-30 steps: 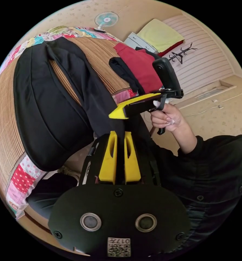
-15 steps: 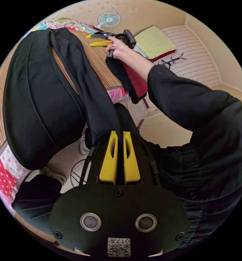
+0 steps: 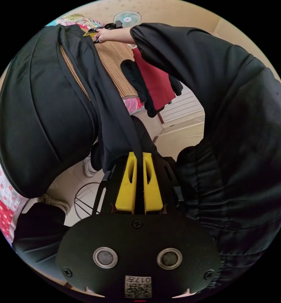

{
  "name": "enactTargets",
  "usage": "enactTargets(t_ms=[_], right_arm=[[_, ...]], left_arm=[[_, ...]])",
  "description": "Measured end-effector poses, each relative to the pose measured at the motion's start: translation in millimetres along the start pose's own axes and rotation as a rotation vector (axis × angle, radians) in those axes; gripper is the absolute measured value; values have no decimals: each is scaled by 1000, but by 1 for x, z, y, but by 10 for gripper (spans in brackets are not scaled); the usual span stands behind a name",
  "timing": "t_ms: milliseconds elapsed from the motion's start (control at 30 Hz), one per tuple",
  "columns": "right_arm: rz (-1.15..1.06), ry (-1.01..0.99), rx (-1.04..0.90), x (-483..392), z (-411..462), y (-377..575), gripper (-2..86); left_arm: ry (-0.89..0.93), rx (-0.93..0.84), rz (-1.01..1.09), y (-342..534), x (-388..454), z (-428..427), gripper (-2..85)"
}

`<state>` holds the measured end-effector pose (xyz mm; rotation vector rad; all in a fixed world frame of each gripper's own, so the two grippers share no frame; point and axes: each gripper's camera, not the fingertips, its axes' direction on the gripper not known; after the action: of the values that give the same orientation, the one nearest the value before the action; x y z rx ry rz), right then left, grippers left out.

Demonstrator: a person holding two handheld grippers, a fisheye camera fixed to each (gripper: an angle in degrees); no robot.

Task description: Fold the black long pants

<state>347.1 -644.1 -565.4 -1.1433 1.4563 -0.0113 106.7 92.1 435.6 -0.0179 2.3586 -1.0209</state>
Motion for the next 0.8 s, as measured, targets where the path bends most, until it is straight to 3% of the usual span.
enactTargets(t_ms=[67, 200, 300, 433, 533, 633, 800], right_arm=[[-47, 159, 57, -44, -3, -5, 30], [-239, 289, 296, -155, -24, 18, 27], [-423, 212, 381, -249, -23, 42, 29], [-523, -141, 201, -316, 21, 43, 41], [-541, -249, 72, -323, 54, 50, 60], [-541, -309, 74, -300, 52, 87, 71], [-645, -272, 20, -227, 29, 197, 80]], left_arm=[[-9, 20, -6, 2, -1, -8, 24], [-15, 80, -74, 15, -12, -30, 13], [-36, 120, -151, 32, -20, -45, 8], [-65, 191, -279, 58, -28, -67, 14], [-160, 154, -423, 72, -36, -70, 38], [-176, 196, -481, 84, -39, -75, 57], [-157, 255, -499, 89, -40, -80, 87]])
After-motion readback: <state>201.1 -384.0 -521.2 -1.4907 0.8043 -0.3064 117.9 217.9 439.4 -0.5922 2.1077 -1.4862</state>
